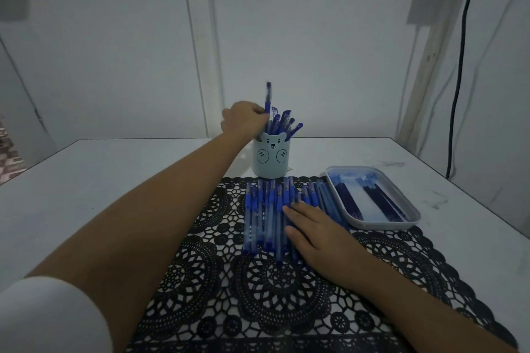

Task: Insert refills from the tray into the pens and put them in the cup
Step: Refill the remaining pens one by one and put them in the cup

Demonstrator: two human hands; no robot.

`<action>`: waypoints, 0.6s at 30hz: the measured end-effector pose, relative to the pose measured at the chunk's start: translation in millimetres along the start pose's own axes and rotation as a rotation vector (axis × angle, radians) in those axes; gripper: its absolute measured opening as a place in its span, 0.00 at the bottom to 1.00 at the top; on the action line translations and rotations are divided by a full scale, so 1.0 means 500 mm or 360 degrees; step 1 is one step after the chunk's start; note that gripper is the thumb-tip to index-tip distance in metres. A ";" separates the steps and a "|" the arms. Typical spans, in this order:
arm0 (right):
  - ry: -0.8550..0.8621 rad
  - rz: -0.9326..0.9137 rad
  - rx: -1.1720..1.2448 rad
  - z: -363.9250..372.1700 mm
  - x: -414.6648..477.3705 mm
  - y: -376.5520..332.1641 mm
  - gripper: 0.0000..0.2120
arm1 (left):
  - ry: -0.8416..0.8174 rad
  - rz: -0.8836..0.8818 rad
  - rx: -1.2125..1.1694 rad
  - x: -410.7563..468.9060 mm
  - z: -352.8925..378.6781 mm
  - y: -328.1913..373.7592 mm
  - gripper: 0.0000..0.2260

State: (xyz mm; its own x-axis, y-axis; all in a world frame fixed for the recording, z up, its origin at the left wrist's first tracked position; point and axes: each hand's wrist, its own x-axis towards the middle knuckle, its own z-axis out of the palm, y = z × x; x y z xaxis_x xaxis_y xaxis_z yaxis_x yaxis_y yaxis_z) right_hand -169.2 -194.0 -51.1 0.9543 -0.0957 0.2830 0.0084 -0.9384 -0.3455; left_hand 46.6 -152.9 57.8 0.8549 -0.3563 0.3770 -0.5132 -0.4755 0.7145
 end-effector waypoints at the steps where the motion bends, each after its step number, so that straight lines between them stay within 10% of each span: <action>1: 0.0003 -0.0002 0.0003 0.000 0.000 0.000 0.23 | -0.0032 -0.0023 0.0101 -0.006 0.007 -0.007 0.11; 10: -0.0011 0.0004 -0.0019 -0.005 0.001 -0.004 0.23 | -0.0026 0.0272 -0.0013 -0.096 -0.040 -0.053 0.12; 18: 0.0010 0.0013 0.0004 -0.004 0.001 -0.005 0.23 | -0.0527 0.0023 0.0574 -0.213 -0.046 -0.138 0.11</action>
State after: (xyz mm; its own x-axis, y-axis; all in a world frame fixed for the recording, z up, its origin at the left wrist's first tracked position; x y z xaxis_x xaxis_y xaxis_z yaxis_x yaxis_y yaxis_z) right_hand -169.3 -192.1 -48.3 0.9525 -0.1052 0.2857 0.0015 -0.9368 -0.3499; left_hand -7.3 -63.6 -17.9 0.8076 -0.5739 0.1356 -0.5683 -0.6961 0.4387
